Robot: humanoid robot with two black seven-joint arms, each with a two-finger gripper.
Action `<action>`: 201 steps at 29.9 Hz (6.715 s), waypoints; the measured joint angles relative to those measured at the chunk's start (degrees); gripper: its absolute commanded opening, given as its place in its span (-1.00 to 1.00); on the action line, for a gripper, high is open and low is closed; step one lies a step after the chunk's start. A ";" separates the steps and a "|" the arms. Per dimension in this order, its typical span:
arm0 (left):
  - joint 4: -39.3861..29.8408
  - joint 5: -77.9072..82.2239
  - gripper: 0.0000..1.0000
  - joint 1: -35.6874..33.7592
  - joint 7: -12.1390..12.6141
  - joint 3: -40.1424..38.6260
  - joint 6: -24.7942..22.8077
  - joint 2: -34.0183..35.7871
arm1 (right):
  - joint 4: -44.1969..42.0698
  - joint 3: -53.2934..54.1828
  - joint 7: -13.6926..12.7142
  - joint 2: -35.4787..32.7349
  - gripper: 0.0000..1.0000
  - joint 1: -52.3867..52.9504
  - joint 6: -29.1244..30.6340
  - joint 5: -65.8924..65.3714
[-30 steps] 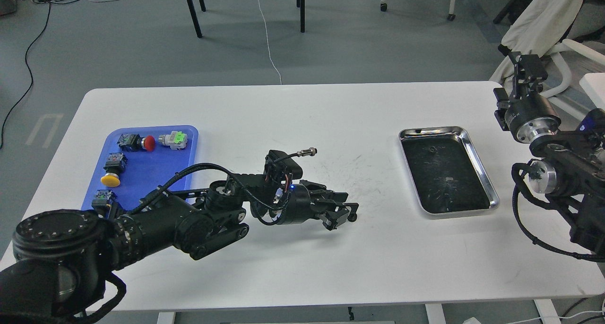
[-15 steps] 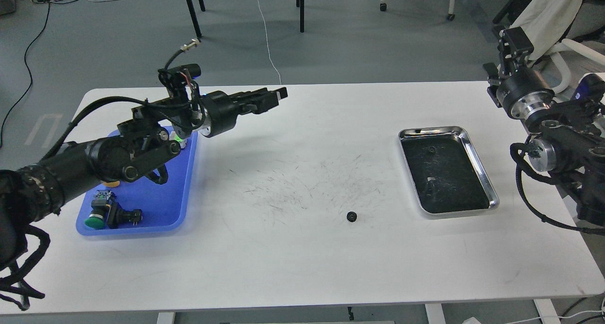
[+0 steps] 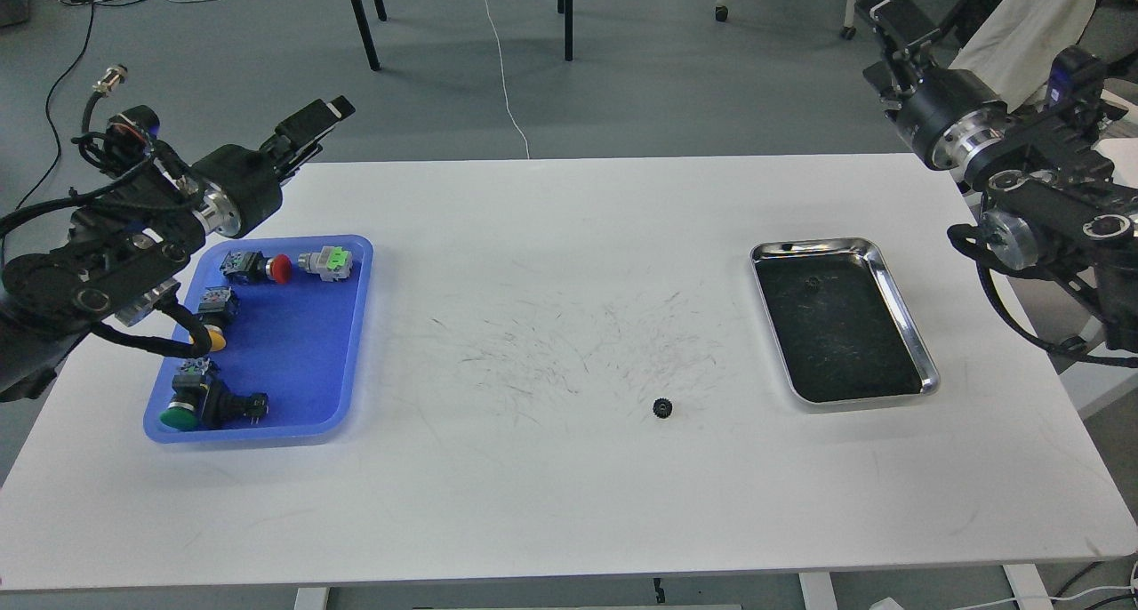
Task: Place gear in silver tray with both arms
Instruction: 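Release the gear onto the table and retract the left arm, then reach the right gripper down to the black gear on the table, then close the right gripper on the gear and lift it, then lower the gear into the silver tray and open the right gripper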
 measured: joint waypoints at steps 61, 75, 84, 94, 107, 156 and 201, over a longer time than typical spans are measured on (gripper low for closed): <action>12.72 -20.52 0.98 7.77 -0.01 -19.51 -24.56 -0.70 | 15.46 -57.89 2.94 29.93 0.48 22.29 4.34 -50.80; 12.97 -20.83 0.98 7.77 -0.02 -19.48 -24.56 -0.56 | 12.79 -58.79 2.94 29.98 0.13 20.78 3.98 -52.10; 13.00 -20.86 0.98 7.85 -0.02 -19.38 -24.56 -0.47 | 11.67 -59.46 2.94 29.98 0.02 20.37 2.12 -53.97; 13.00 -20.84 0.98 7.84 -0.02 -19.38 -24.55 -0.35 | 11.73 -59.55 2.94 29.98 0.03 20.29 2.00 -53.58; 12.99 -20.84 0.98 7.77 -0.02 -19.23 -24.55 -0.17 | 11.93 -59.11 2.94 29.98 -0.13 20.06 1.78 -52.45; 13.08 -20.74 0.98 8.36 0.01 -19.10 -24.56 -0.05 | 6.80 -55.22 2.94 18.80 -0.96 24.65 2.53 -48.90; 13.08 -20.77 0.98 8.40 -0.03 -19.13 -24.56 0.28 | 5.01 -51.42 2.93 1.59 0.56 11.12 1.90 -48.80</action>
